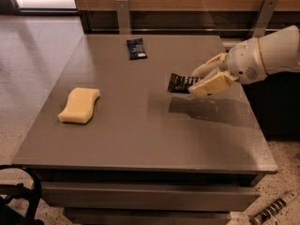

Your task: Move rxbar chocolate near rxbar blueberry

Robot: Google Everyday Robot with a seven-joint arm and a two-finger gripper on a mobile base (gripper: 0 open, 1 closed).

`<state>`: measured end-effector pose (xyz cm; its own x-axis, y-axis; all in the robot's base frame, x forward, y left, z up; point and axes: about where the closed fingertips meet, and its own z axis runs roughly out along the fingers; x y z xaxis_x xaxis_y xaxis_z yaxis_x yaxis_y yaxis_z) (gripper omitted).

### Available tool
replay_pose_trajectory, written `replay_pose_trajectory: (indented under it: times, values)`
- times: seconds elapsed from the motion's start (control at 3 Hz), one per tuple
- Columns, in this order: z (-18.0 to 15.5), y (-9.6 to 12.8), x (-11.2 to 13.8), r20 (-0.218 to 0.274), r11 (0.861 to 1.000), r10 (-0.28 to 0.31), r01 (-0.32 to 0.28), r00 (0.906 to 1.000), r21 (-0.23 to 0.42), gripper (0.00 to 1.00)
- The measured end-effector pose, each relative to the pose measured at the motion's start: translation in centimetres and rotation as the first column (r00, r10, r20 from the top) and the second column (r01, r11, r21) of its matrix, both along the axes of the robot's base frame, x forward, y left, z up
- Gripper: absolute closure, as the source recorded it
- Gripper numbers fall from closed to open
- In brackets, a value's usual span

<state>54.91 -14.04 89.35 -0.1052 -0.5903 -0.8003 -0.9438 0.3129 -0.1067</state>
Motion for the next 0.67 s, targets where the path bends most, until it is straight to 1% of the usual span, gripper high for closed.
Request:
replay_pose_trajectory:
  times: [0.33,0.67]
  values:
    - [1.4,-1.3,3.3,0.014,0.996,-0.092,0.092,0.9957,0.005,1.00]
    - [2.8,-2.1,8.1,0.035,0.970,-0.241,0.241,0.9698,0.005,1.00]
